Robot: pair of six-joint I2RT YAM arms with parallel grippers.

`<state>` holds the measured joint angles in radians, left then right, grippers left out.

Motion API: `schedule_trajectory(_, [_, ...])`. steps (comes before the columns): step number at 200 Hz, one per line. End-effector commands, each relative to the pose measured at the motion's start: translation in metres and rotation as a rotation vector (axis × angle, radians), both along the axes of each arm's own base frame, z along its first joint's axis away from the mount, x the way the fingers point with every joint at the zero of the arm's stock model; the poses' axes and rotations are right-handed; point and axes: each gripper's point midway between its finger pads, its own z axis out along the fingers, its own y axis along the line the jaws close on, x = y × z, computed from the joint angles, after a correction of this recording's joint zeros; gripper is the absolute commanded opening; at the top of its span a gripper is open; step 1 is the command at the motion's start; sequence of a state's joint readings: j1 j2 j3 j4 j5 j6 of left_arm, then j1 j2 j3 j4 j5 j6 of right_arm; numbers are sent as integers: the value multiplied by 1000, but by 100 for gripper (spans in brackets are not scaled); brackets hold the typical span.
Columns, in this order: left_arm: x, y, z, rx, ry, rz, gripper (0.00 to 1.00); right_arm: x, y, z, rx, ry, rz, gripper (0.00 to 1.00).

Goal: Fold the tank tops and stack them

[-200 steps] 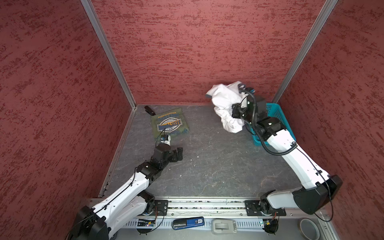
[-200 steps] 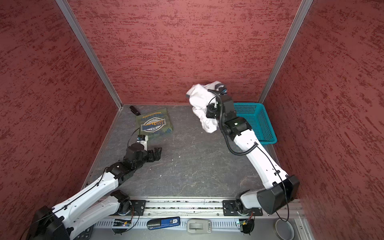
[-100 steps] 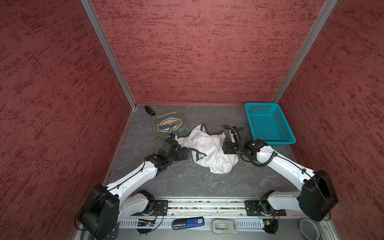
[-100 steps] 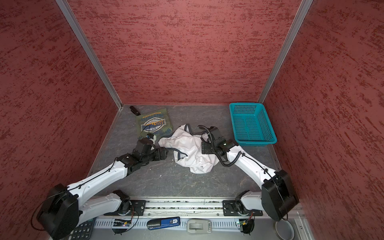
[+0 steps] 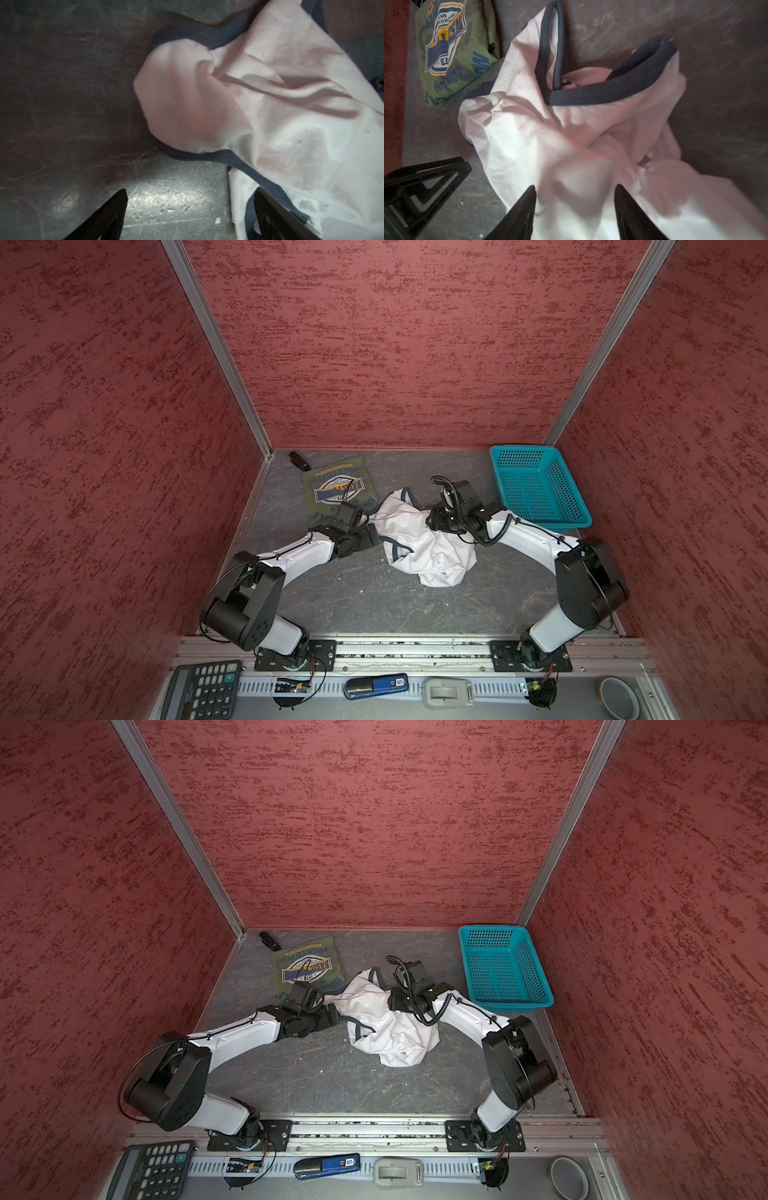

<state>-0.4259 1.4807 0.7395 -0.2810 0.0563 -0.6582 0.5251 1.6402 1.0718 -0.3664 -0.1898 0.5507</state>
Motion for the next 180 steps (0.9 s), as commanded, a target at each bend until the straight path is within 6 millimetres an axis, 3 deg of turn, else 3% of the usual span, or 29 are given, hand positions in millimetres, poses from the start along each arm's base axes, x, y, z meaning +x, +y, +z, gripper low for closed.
schedule_trajectory(1, [0,6,-5,-43,7,26,94,-8,24,7,85,6,60,38])
schedule_trajectory(21, [7,7,-6,-94,-1,38,89,-12,23,11,53,-13,75,15])
schedule_trajectory(31, [12,8,-7,-117,-2,50,86,-13,17,15,32,-33,58,9])
schedule_trajectory(60, [30,9,-3,-160,-46,76,81,-15,-1,20,-24,-75,20,6])
schedule_trajectory(99, [53,2,-12,-164,-28,82,72,-19,1,13,-4,-63,23,1])
schedule_trajectory(127, [62,-3,-21,-165,-2,77,49,-18,-4,19,-13,-82,2,0])
schedule_trajectory(139, [63,-9,-18,-193,6,71,35,-16,-7,24,-25,-98,-7,0])
schedule_trajectory(147, [64,-16,-9,-238,19,66,25,-14,-12,28,-47,-113,-21,0])
schedule_trajectory(162, [73,-34,33,-325,-8,36,10,-8,-27,42,-126,-158,-54,0])
schedule_trajectory(174, [78,-50,86,-326,-93,-4,4,-1,-42,58,-195,-199,-78,0])
schedule_trajectory(180, [78,-59,114,-313,-141,-39,2,2,-50,80,-206,-247,-94,0])
